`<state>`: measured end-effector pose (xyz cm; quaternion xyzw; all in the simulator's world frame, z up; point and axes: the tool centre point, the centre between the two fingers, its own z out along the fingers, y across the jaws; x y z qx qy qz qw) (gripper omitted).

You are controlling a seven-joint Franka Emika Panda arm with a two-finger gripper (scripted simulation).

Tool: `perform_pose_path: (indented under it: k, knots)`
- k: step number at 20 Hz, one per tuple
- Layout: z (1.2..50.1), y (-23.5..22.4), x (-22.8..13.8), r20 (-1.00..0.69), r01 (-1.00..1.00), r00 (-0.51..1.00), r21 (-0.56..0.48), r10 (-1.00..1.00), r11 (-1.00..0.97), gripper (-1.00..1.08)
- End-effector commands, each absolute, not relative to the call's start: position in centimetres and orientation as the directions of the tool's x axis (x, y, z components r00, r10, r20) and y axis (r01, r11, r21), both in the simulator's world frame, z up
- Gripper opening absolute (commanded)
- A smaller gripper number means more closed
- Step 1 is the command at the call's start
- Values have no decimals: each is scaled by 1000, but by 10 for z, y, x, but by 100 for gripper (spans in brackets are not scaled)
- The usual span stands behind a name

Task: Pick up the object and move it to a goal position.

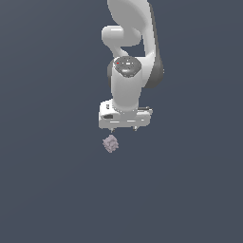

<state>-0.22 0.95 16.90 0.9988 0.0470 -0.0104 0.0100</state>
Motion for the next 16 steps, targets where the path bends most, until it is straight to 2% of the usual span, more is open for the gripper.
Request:
perform_pose_path:
  k: [1, 16]
  knots:
    - [167, 8, -2, -22, 110, 994, 18, 110, -994, 100]
    - [143, -19, 0, -17, 343, 939, 9, 342, -939, 100]
